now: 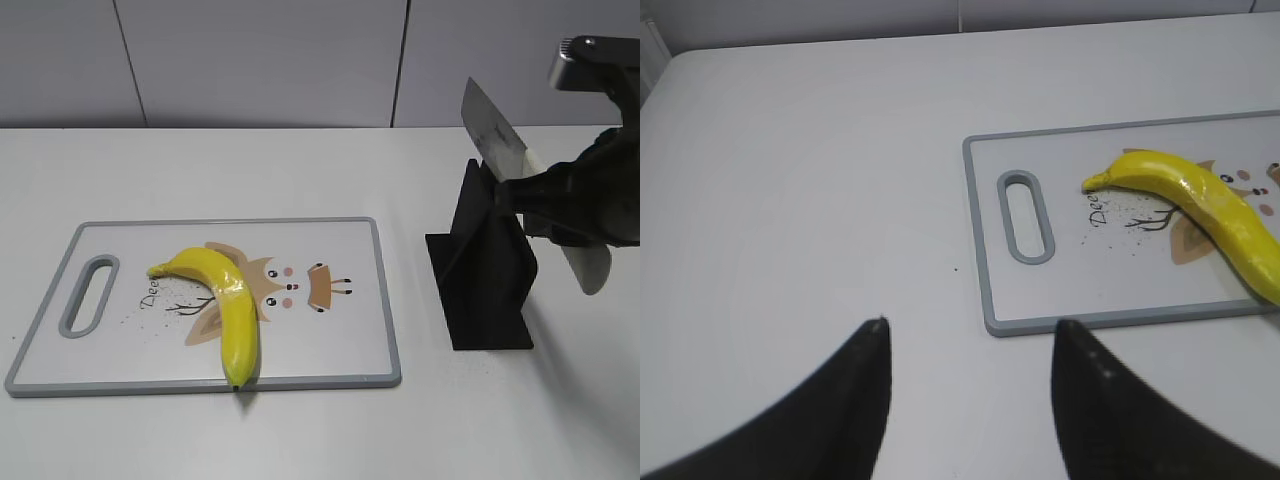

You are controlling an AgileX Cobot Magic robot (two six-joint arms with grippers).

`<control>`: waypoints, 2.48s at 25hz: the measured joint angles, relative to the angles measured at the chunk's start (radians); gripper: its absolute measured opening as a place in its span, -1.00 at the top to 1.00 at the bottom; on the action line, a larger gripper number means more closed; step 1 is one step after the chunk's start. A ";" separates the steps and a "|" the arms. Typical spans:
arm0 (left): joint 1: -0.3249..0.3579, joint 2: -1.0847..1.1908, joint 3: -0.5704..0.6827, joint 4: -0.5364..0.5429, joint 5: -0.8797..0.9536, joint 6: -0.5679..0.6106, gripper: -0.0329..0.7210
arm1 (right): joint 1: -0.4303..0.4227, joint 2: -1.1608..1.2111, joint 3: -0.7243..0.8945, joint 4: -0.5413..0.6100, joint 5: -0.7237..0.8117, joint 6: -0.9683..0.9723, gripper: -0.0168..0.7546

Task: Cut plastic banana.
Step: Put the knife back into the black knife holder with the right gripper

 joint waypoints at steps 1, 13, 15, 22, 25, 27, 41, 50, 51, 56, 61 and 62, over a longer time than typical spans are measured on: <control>0.000 0.000 0.000 0.000 0.000 0.000 -0.42 | 0.000 -0.005 0.000 -0.001 0.000 0.003 0.47; 0.000 0.000 0.000 0.000 0.000 0.000 -0.40 | 0.000 0.061 0.000 -0.011 0.011 0.011 0.47; 0.000 0.000 0.000 0.000 0.000 0.000 -0.39 | 0.000 0.083 0.000 -0.011 0.011 0.011 0.47; 0.000 0.000 0.000 0.000 0.000 0.000 -0.38 | 0.000 0.096 0.000 0.012 0.014 0.011 0.47; 0.000 0.000 0.000 0.000 0.000 0.000 -0.38 | 0.000 0.096 0.000 0.013 0.015 0.029 0.47; 0.000 0.000 0.000 0.000 0.000 0.000 -0.38 | 0.000 0.090 0.000 0.012 0.022 0.070 0.47; 0.000 0.000 0.000 0.001 0.000 0.000 -0.36 | 0.000 0.019 0.000 -0.002 0.035 0.093 0.47; 0.000 0.000 0.000 0.001 0.000 0.000 -0.34 | 0.000 0.042 -0.001 -0.022 0.049 0.017 0.47; 0.000 0.000 0.000 0.001 0.000 0.000 -0.34 | 0.000 0.032 -0.003 -0.023 0.049 0.016 0.47; 0.000 0.000 0.000 0.001 0.000 0.000 -0.34 | 0.000 -0.020 -0.010 -0.024 0.046 0.011 0.47; 0.000 0.000 0.000 0.002 0.000 0.000 -0.34 | 0.000 -0.012 -0.010 -0.007 0.045 0.010 0.47; 0.000 0.000 0.000 0.002 0.000 0.000 -0.34 | 0.000 -0.006 -0.010 -0.004 0.045 0.010 0.47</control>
